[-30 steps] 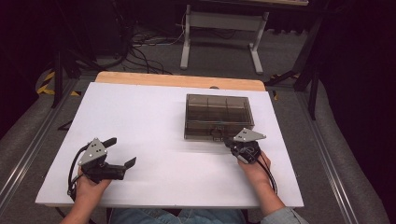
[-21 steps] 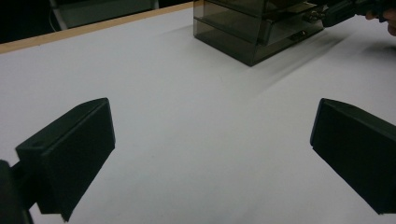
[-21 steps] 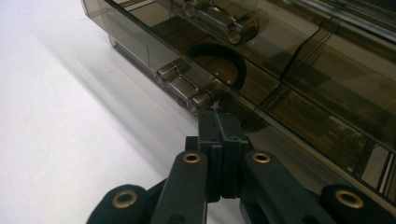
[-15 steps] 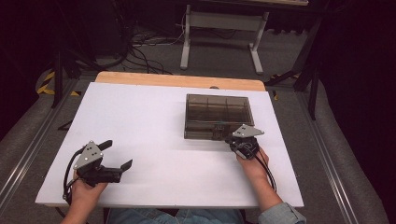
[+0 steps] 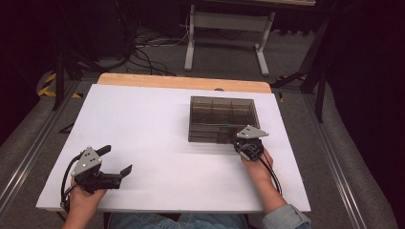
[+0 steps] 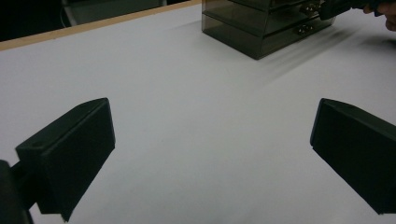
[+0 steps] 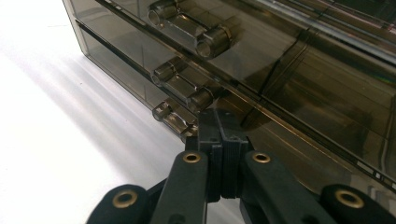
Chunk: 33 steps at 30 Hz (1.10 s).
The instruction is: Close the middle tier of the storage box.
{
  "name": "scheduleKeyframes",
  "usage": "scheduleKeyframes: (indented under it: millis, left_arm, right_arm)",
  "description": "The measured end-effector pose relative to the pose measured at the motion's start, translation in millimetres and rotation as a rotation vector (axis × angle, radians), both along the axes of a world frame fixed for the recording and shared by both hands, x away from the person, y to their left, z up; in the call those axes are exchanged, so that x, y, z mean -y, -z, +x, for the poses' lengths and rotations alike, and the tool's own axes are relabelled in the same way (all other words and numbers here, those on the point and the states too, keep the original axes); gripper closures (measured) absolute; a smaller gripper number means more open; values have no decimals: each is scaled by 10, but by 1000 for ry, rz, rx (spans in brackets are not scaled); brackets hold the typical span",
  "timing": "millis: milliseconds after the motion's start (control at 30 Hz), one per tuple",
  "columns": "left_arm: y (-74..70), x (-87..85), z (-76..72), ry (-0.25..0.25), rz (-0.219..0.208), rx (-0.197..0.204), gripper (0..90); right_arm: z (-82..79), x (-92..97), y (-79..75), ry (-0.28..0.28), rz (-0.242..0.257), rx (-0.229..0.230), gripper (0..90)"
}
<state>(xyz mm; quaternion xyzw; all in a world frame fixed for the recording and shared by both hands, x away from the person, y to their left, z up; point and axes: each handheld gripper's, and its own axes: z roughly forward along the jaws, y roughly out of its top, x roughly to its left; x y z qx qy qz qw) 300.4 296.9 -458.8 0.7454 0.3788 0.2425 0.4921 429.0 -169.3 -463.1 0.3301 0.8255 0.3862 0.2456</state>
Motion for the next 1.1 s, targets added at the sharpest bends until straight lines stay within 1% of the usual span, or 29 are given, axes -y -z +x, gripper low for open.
scheduleKeyframes:
  millis: [133,233,433,533,733,800,900,967,1033,1067,1100]
  left_arm:
    - [-5,-7,13,2,-2,3,6]
    - [-2,-6,24,4,-2,0,6]
    - [-4,12,31,12,-1,0,6]
    - [-5,14,33,16,-2,0,6]
    - [-8,5,29,18,-13,3,6]
    - [-11,4,28,18,-11,6,6]
    - [-12,9,28,23,-13,5,6]
    - [-13,11,28,27,-11,5,6]
    - [-13,15,25,28,-15,6,6]
    - [-16,13,25,30,-11,7,6]
    - [-16,16,21,30,-17,4,6]
  right_arm:
    - [-27,2,-15,2,-2,-3,900]
    - [-81,22,-55,-5,-5,4,900]
    - [-176,65,-148,-12,23,25,898]
    - [-225,89,-190,-24,39,26,865]
    - [-328,167,-289,-78,115,28,709]
    - [-364,191,-320,-97,132,40,655]
    - [-414,206,-346,-113,144,52,599]
    - [-447,213,-359,-124,148,58,546]
    - [-486,215,-368,-134,148,58,458]
    - [-500,217,-371,-135,147,62,436]
    - [-517,221,-374,-141,149,69,404]
